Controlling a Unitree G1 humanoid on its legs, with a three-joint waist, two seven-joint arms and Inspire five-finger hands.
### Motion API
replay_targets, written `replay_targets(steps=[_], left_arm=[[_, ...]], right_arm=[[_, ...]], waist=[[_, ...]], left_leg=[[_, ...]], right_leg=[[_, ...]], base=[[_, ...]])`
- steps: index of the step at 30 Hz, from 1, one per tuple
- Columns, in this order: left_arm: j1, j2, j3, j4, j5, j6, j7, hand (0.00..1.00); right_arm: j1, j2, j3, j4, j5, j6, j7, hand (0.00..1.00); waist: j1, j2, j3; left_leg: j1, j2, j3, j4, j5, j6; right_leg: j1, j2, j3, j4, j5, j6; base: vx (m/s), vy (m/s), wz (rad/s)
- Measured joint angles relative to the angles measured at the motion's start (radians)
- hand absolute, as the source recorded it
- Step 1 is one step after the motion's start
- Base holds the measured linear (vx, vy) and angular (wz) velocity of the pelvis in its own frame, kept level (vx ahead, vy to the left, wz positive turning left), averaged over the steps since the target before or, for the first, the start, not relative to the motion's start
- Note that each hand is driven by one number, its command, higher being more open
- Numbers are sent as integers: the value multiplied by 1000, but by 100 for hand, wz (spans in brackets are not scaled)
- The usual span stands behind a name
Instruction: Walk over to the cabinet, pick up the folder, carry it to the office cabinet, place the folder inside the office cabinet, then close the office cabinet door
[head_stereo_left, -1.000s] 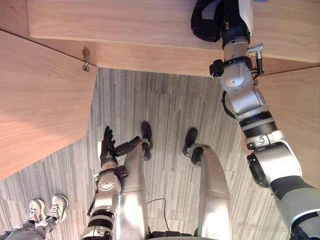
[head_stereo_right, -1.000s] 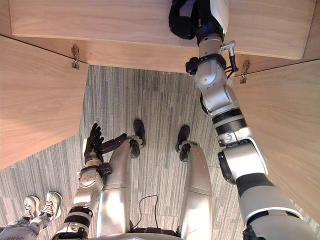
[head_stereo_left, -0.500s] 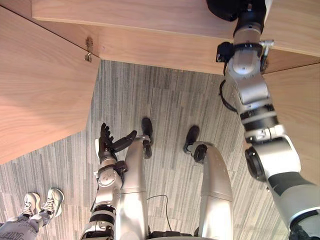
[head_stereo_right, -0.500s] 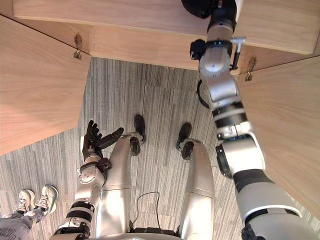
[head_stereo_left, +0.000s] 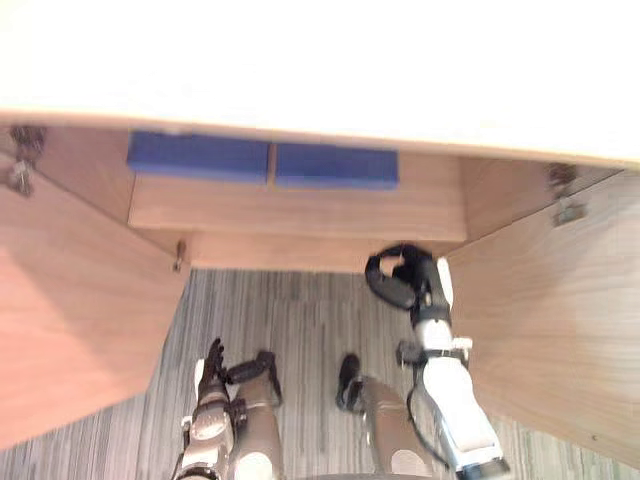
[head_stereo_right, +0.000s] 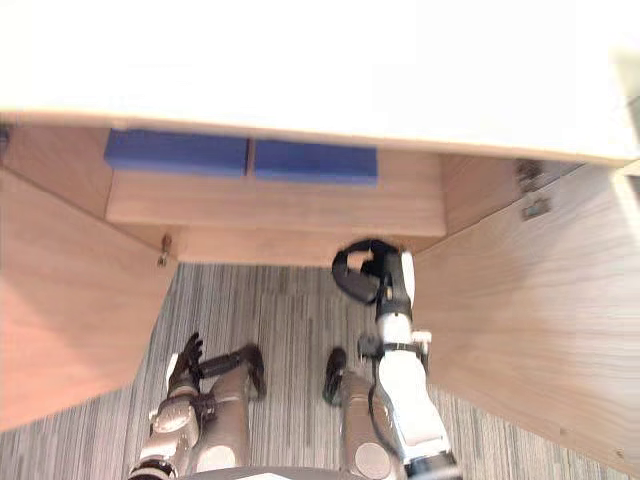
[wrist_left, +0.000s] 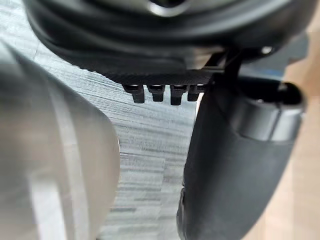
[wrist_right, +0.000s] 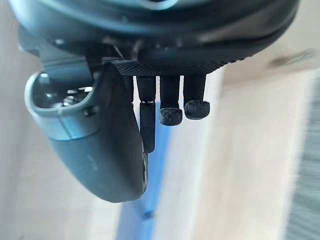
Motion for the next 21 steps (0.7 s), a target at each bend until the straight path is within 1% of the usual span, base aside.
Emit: replay_targets(steps=[1,2,3,4,6,7,9,13,16,17,18,19,20,21], left_arm=[[8,0,1,23,17,6,-6,100],[15,0,1,26,22,11,-7,100],[30,-2,1,32,38,16,-8,100],[35,-4,1,36,44,17,-9,100],[50,-6,3,59,65,19,-14,100],[55,-6,3,62,66,22,-17,100],[74,-7,3,68,76,25,-22,100],[76,-17,3,101,95,29,-25,100],[87,-34,39,101,101,34,-27,100],[92,-36,51,101,104,34,-26,100],[97,-38,61,100,105,34,-26,100],[103,-42,79,97,104,34,-26,100],[106,-43,84,97,105,34,-25,100],[110,-43,86,94,105,34,-25,100]], right_arm=[[2,16,-41,114,-7,7,7,100],[3,22,-63,166,-12,15,11,100],[9,29,-103,264,-14,31,18,100],[14,29,-123,306,-14,39,19,100],[22,28,-198,457,-14,68,19,100],[23,28,-212,487,-14,74,18,100],[19,33,-282,557,-3,89,11,100],[22,34,-371,596,9,89,6,100],[30,43,-482,601,96,89,-5,100],[36,46,-536,588,138,89,-9,100],[53,49,-568,556,173,91,-14,100],[83,50,-597,487,241,90,-22,100],[98,50,-607,444,270,90,-28,100],[128,48,-630,361,308,86,-34,100]], waist=[[-1,2,-14],[-1,3,-19],[-4,8,-33],[-5,11,-40],[-6,27,-68],[-10,31,-74],[-26,42,-95],[-35,48,-112],[-37,49,-121],[-45,49,-121],[-52,50,-122],[-54,52,-123],[-56,52,-123],[-61,54,-124]], left_leg=[[57,-6,29,-45,6,0],[87,-10,43,-67,9,0],[138,-19,64,-109,15,-2],[160,-24,74,-129,18,-2],[234,-35,113,-193,28,-7],[249,-38,119,-205,31,-9],[301,-44,148,-252,43,-14],[359,-55,175,-303,62,-16],[390,-66,217,-333,72,-18],[400,-67,231,-344,74,-18],[410,-70,246,-353,74,-19],[420,-75,272,-367,71,-26],[422,-76,283,-371,71,-26],[425,-79,307,-376,69,-27]], right_leg=[[47,5,21,-55,22,6],[70,9,33,-78,31,9],[110,10,50,-119,46,13],[126,10,57,-137,54,14],[175,10,88,-186,74,18],[185,10,94,-197,77,19],[211,13,125,-223,92,19],[240,22,164,-254,114,18],[239,26,208,-272,133,17],[239,27,226,-276,140,17],[236,27,239,-275,142,18],[228,29,260,-274,143,17],[222,30,271,-274,143,14],[211,31,292,-273,145,11]], base=[[186,63,-54],[162,49,-56],[94,20,-39],[164,50,-44],[127,50,-43],[65,26,-38],[29,19,-39],[-37,5,-32],[-84,5,-41],[-106,-2,-41],[-131,-1,-53],[-87,0,-49],[-105,3,-59],[-102,-5,-58]])
